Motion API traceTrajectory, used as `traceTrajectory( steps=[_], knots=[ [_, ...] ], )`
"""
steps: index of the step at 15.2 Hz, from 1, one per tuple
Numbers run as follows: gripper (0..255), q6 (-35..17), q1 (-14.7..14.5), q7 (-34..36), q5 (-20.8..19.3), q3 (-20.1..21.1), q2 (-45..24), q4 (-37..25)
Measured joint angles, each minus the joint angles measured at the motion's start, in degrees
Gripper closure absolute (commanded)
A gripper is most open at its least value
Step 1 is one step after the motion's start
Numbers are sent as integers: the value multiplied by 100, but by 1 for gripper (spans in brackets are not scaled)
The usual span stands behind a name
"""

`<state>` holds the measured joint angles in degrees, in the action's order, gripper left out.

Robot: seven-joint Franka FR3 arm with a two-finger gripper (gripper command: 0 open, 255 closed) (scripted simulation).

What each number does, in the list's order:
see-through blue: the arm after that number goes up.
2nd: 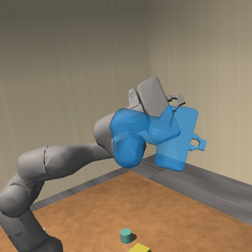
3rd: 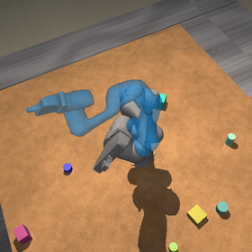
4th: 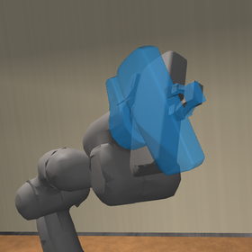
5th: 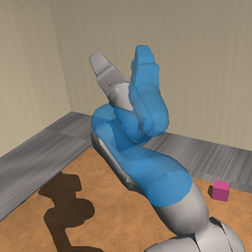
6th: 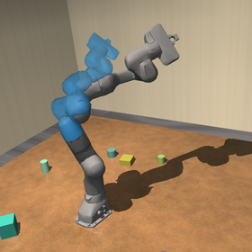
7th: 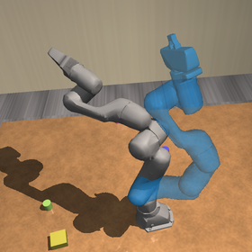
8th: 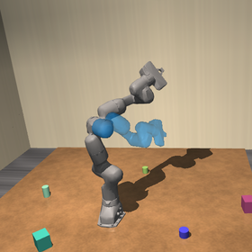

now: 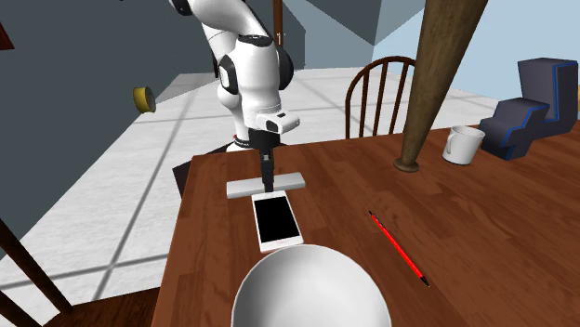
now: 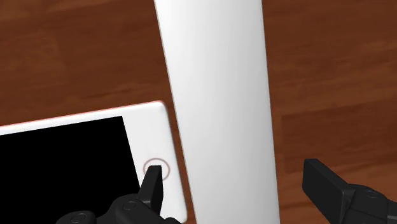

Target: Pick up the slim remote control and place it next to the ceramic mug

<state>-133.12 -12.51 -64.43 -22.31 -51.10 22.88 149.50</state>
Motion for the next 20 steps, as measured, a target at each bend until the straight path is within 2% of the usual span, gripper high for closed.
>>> traceTrajectory(
  steps=[5,6,16,20],
  knots=[
    [0,-32,-11,2,6,-9,-19,12],
    [255,-32,-11,2,6,-9,-19,12],
    [255,-32,-10,0,4,-8,-18,11],
    [255,280,75,63,-39,150,194,-97]
  ],
)
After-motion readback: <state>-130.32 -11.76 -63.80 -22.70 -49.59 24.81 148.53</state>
